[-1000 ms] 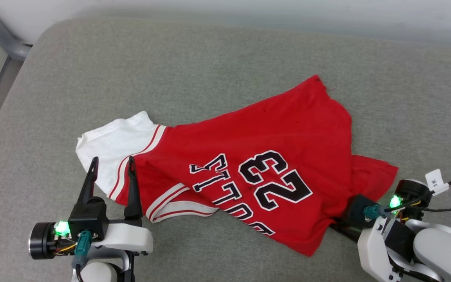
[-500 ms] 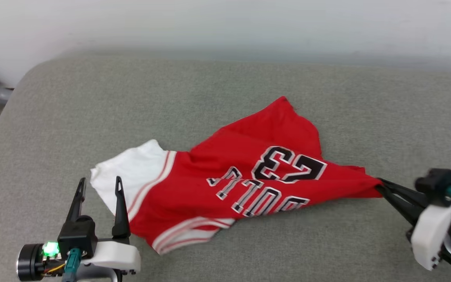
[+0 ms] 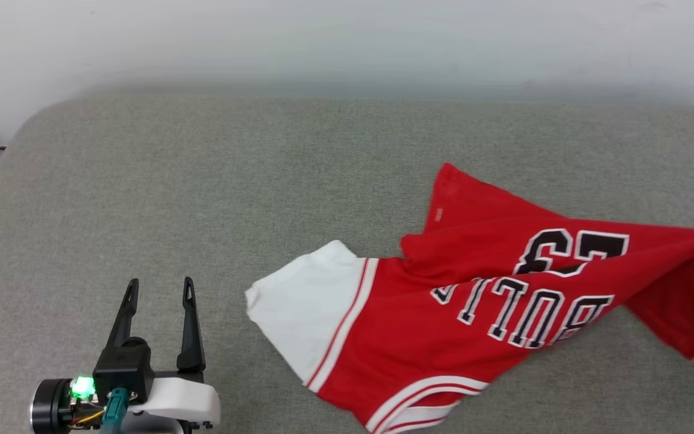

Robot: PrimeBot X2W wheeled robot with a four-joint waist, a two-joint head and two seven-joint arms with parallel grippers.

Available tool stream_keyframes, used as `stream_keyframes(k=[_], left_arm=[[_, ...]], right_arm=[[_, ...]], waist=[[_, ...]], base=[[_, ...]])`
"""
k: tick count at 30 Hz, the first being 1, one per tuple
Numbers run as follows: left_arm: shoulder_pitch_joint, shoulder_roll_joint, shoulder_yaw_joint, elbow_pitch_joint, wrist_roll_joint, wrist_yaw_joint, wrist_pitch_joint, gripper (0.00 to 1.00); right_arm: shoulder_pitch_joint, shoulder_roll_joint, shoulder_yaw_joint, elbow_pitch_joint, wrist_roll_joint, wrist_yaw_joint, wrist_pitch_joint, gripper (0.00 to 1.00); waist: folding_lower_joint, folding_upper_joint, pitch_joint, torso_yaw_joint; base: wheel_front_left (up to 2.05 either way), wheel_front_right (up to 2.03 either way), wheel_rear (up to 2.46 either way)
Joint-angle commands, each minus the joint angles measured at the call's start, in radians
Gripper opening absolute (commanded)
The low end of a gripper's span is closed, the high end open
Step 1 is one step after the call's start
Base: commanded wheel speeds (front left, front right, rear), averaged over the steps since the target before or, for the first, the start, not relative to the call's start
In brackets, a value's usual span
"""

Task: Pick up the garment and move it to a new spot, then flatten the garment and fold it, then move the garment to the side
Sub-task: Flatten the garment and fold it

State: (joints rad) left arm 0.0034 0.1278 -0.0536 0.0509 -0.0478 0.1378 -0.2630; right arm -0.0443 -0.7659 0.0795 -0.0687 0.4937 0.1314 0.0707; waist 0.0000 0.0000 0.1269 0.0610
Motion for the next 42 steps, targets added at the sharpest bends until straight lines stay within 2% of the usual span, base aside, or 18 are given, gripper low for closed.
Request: stream_keyframes(k=[1,7,13,19,23,27,35,39,42], left_arm=[[-0.008,-0.001,0.002,-0.002,0.005,-0.003,-0.003,1.0],[-0.032,-0.019,-0.009,0.003,0.01,-0.013,-0.003,1.0],[-0.073,-0.034,-0.024,0.004,0.011,-0.023,-0.003,1.0],[-0.121,-0.052,-0.045,-0.002,0.015,-0.028,-0.003,1.0],[-0.15,-0.061,-0.06,-0.002,0.012,-0.029,-0.003,1.0],[-0.176,-0.066,-0.074,-0.001,0.008,-0.027,-0.003,1.0],[-0.209,-0.075,-0.096,-0.001,-0.002,-0.021,-0.003,1.0],[-0.218,-0.076,-0.104,0.002,-0.008,-0.017,-0.003,1.0],[-0.221,-0.076,-0.108,0.005,-0.011,-0.016,-0.003,1.0]], right_arm=[[0.014,0.008,-0.022,-0.019,-0.014,-0.001,0.007,0.0],[-0.044,-0.011,-0.121,-0.126,-0.027,-0.002,0.056,0.0],[-0.227,-0.05,-0.047,-0.155,-0.024,-0.002,0.103,0.0],[-0.52,-0.026,0.193,-0.07,-0.033,-0.002,0.143,0.0],[-0.729,0.037,0.396,0.069,-0.04,-0.002,0.142,0.0],[-0.888,0.13,0.591,0.251,-0.018,-0.001,0.122,0.0],[-1.019,0.261,0.933,0.585,0.096,-0.001,0.114,0.0],[-1.03,0.291,1.081,0.692,0.17,-0.001,0.143,0.0],[-1.032,0.299,1.135,0.731,0.209,-0.001,0.155,0.0]], waist=[[0.0,0.0,0.005,0.005],[0.0,0.0,0.035,0.042],[0.0,0.0,0.087,0.093],[0.0,0.0,0.148,0.138],[0.0,0.0,0.186,0.161],[0.0,0.0,0.215,0.18],[0.0,0.0,0.256,0.208],[0.0,0.0,0.271,0.215],[0.0,0.0,0.275,0.218]], base=[[0.0,0.0,0.0],[0.0,0.0,0.0],[0.0,0.0,0.0],[0.0,0.0,0.0],[0.0,0.0,0.0],[0.0,0.0,0.0],[0.0,0.0,0.0],[0.0,0.0,0.0],[0.0,0.0,0.0]])
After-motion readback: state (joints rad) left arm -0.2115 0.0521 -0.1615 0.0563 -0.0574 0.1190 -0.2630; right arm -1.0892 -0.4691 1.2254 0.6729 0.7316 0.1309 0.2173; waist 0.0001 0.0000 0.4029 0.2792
